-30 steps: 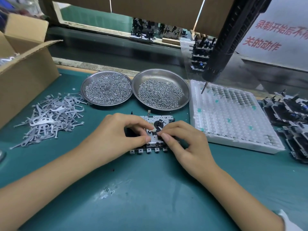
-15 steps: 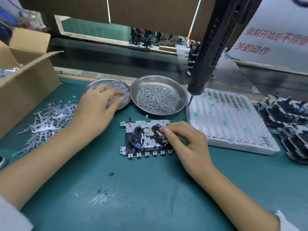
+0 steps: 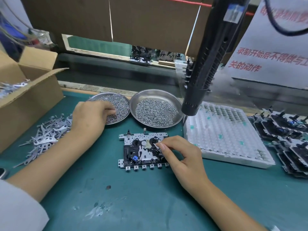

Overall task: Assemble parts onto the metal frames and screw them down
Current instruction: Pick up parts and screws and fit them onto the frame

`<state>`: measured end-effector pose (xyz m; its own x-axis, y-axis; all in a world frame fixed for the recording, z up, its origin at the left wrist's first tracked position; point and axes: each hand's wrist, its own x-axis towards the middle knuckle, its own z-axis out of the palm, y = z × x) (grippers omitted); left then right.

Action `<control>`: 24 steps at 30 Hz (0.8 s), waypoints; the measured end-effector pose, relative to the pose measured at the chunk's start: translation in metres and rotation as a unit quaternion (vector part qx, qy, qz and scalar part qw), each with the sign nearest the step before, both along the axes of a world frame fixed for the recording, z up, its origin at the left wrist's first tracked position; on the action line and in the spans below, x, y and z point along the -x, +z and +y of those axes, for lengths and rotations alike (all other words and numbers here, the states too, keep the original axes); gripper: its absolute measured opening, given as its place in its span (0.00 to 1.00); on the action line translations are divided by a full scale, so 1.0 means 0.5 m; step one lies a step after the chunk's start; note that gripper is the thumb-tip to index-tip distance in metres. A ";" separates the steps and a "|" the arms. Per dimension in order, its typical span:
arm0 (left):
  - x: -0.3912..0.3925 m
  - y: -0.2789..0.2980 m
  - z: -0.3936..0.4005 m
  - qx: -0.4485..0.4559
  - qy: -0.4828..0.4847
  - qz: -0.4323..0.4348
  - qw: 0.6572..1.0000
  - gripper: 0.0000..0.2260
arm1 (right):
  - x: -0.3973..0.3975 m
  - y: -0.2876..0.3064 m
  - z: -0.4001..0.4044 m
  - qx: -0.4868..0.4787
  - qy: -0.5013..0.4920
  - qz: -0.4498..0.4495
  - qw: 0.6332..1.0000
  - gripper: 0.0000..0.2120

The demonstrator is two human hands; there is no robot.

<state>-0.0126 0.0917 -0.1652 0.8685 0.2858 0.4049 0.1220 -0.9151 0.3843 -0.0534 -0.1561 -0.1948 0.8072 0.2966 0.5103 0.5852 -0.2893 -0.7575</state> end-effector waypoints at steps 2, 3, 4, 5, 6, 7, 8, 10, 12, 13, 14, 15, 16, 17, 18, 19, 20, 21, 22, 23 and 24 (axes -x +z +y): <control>0.007 -0.001 0.003 0.018 -0.014 -0.046 0.999 0.06 | 0.000 0.001 0.000 0.001 0.000 0.000 1.000 0.07; 0.010 -0.002 0.004 0.023 -0.019 -0.059 0.998 0.06 | 0.001 0.002 0.000 0.002 0.000 -0.001 1.000 0.07; 0.013 -0.003 0.004 0.024 -0.020 -0.064 0.997 0.06 | 0.002 0.003 0.000 0.006 0.000 -0.002 1.000 0.07; 0.015 -0.004 0.004 0.022 -0.020 -0.065 0.997 0.06 | 0.003 0.003 -0.001 0.012 -0.001 -0.005 1.000 0.07; 0.016 -0.005 0.004 0.019 -0.019 -0.065 0.997 0.07 | 0.003 0.004 -0.002 0.018 -0.003 -0.011 1.000 0.07; 0.018 -0.007 0.003 0.020 -0.017 -0.068 0.997 0.07 | 0.004 0.006 -0.002 0.024 -0.006 -0.020 1.000 0.06; 0.020 -0.008 0.001 0.028 -0.016 -0.075 0.997 0.07 | 0.003 0.008 -0.001 0.030 -0.012 -0.033 0.999 0.06; 0.027 -0.004 -0.009 0.117 -0.028 -0.097 0.988 0.05 | -0.008 0.022 0.003 0.056 -0.033 -0.074 0.995 0.08; 0.035 0.003 -0.027 0.259 -0.065 -0.114 0.957 0.02 | -0.037 0.046 0.009 0.095 -0.053 -0.103 0.989 0.11; 0.040 0.008 -0.038 0.323 -0.084 -0.118 0.935 0.03 | -0.057 0.060 0.014 0.115 -0.063 -0.095 0.987 0.11; 0.046 0.011 -0.049 0.373 -0.102 -0.121 0.914 0.05 | -0.080 0.073 0.021 0.140 -0.075 -0.073 0.985 0.12; 0.053 0.012 -0.060 0.409 -0.119 -0.126 0.896 0.07 | -0.103 0.084 0.030 0.176 -0.090 -0.044 0.979 0.14; 0.061 0.014 -0.070 0.433 -0.132 -0.129 0.882 0.08 | -0.127 0.091 0.039 0.223 -0.103 -0.009 0.969 0.17; 0.068 0.013 -0.078 0.446 -0.139 -0.131 0.874 0.08 | -0.148 0.093 0.047 0.278 -0.110 0.029 0.954 0.21; 0.073 0.010 -0.084 0.452 -0.142 -0.132 0.871 0.09 | -0.166 0.093 0.055 0.335 -0.111 0.064 0.933 0.23; 0.076 0.005 -0.088 0.456 -0.143 -0.132 0.868 0.09 | -0.178 0.091 0.061 0.383 -0.111 0.092 0.912 0.24; 0.078 0.002 -0.091 0.461 -0.143 -0.133 0.866 0.09 | -0.188 0.089 0.067 0.407 -0.113 0.110 0.900 0.24; 0.080 -0.002 -0.095 0.470 -0.142 -0.133 0.861 0.09 | -0.194 0.087 0.070 0.405 -0.117 0.119 0.899 0.22; 0.082 -0.004 -0.097 0.480 -0.143 -0.133 0.855 0.10 | -0.198 0.085 0.073 0.387 -0.122 0.126 0.905 0.21; 0.083 -0.007 -0.100 0.487 -0.145 -0.133 0.851 0.10 | -0.200 0.084 0.075 0.366 -0.129 0.133 0.912 0.20; 0.084 -0.009 -0.104 0.488 -0.147 -0.133 0.850 0.09 | -0.200 0.082 0.076 0.350 -0.135 0.136 0.917 0.18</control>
